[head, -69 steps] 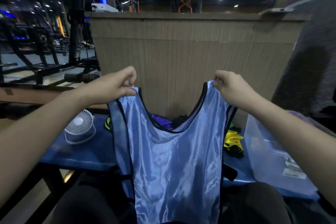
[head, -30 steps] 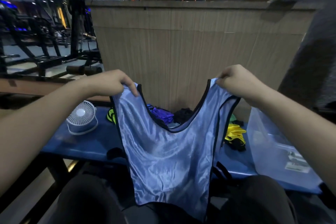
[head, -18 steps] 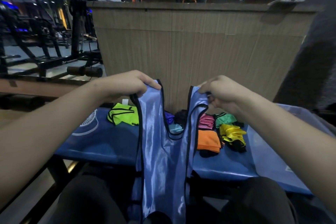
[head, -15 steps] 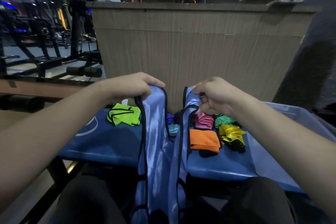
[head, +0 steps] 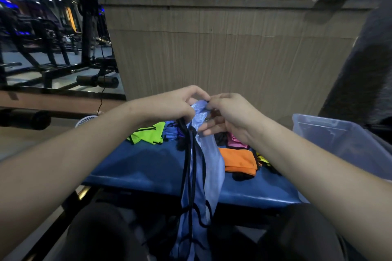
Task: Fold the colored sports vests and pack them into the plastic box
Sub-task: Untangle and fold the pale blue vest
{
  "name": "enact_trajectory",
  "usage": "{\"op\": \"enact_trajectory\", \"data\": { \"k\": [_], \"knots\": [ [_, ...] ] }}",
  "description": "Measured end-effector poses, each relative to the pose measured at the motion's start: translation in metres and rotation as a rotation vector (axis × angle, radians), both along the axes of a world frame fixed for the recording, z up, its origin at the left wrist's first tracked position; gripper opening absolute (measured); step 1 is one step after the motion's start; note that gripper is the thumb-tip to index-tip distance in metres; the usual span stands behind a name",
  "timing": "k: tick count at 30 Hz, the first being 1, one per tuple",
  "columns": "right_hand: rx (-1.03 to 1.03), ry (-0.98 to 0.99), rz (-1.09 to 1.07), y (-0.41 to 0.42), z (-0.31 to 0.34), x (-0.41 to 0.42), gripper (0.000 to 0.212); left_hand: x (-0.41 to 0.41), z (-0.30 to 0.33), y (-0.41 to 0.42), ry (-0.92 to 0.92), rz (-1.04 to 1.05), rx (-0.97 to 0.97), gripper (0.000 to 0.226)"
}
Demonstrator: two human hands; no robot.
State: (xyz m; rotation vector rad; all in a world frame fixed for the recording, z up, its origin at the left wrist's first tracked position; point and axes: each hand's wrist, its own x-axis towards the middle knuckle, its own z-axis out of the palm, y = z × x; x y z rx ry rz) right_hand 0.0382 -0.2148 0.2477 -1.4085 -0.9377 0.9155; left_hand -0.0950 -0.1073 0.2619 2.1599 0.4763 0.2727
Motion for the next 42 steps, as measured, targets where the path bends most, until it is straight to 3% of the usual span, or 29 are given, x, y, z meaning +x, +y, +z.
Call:
{"op": "enact_trajectory", "data": {
  "k": [7,11,13,18,21,24,26,28,31,33,37,40,42],
  "knots": [
    [0.037,0.036,-0.016,-0.001,-0.002,0.001,0.017,-0.007,-0.002,0.003,-0.030,-0.034,0.021,0.027],
    [0.062,0.072,-0.028,0.001,-0.005,0.005,0.040,-0.006,-0.011,0.002,-0.032,-0.036,0.115,0.041],
    [0.059,0.026,0.021,-0.001,-0.003,0.007,0.035,-0.005,-0.014,0.003,-0.065,-0.010,0.179,0.032],
    [0.026,-0.320,0.055,-0.005,0.000,0.015,0.015,-0.005,0.001,0.006,-0.093,0.100,0.270,0.024],
    [-0.040,-0.584,0.109,-0.007,0.001,0.018,0.029,-0.007,0.006,0.009,-0.063,0.072,0.339,0.026],
    [-0.033,-1.009,-0.046,-0.004,-0.001,0.024,0.032,-0.011,0.012,0.008,-0.022,0.007,0.417,0.027],
    [0.020,-1.154,-0.123,-0.001,-0.005,0.026,0.037,-0.015,0.014,0.010,0.003,-0.021,0.469,0.024],
    [0.087,-1.106,-0.086,0.001,-0.006,0.029,0.036,-0.019,0.014,0.014,0.003,-0.009,0.517,0.019],
    [0.111,-0.756,0.034,0.001,-0.004,0.031,0.031,-0.023,0.013,0.021,-0.042,0.024,0.518,0.015],
    [0.121,-0.670,0.069,0.001,-0.003,0.031,0.029,-0.025,0.011,0.024,-0.026,0.036,0.496,0.019],
    [0.215,-0.701,0.029,0.006,0.002,0.021,0.028,-0.026,0.004,0.025,0.025,-0.017,0.493,0.017],
    [0.265,-0.784,0.006,0.014,0.004,0.012,0.031,-0.021,0.002,0.017,0.032,0.001,0.434,0.046],
    [0.281,-0.826,-0.009,0.017,0.002,0.009,0.033,-0.015,0.001,0.013,0.036,0.038,0.517,0.046]
  ]
}}
